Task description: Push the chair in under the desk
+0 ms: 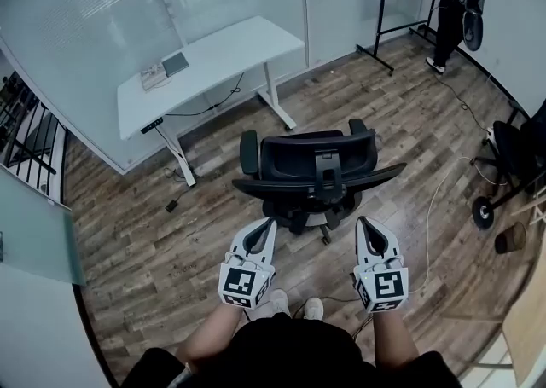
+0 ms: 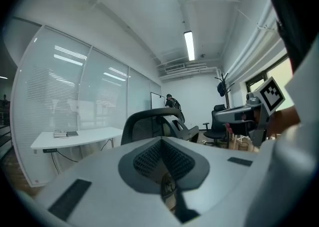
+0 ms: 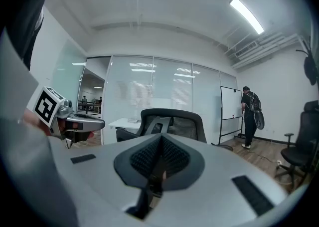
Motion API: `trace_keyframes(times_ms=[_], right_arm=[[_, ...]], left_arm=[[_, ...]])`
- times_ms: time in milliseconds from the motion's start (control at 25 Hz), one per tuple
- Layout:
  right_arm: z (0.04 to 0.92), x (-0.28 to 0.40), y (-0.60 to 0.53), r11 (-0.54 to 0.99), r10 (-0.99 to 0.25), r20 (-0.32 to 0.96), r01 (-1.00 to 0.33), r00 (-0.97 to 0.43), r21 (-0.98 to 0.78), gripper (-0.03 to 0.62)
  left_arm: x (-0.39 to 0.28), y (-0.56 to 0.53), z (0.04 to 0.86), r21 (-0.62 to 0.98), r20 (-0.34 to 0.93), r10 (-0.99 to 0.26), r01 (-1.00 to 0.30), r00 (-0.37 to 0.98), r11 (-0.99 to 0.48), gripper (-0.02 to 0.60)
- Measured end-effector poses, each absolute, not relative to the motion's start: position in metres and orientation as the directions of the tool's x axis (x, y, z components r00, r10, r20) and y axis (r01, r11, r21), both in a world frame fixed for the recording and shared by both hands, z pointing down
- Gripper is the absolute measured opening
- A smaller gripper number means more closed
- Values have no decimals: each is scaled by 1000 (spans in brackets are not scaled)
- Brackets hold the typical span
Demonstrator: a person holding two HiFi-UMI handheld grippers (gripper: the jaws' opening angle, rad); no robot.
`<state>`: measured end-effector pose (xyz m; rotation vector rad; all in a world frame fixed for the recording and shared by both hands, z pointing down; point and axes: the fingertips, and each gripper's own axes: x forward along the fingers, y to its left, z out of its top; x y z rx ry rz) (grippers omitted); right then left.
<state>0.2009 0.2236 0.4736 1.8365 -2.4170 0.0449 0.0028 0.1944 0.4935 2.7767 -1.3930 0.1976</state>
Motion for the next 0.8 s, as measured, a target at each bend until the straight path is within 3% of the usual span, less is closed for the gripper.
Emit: trace_keyframes(times_ms=[320, 400, 560, 720, 800], right_arm=[[474, 207, 219, 299, -952, 64, -954, -299, -6, 8], [472, 208, 220, 322, -945, 66, -947, -320, 22, 34], [473, 206, 222, 382, -923, 74, -922, -377, 58, 87], [476, 205, 227, 450, -893, 79, -888, -444, 96, 183], [478, 205, 229, 487, -873, 86, -867, -480, 109, 228]], left_arm=[[10, 192, 491, -84, 134, -796, -793, 591, -603, 12], [11, 195, 491, -103, 138, -799, -793, 586, -600, 21], [10, 198, 499, -109, 158, -808, -803, 568, -586, 85], [16, 206, 505, -151, 188, -814, -803, 549, -576, 257], [22, 209, 504, -193, 191, -823, -801, 535, -566, 302]])
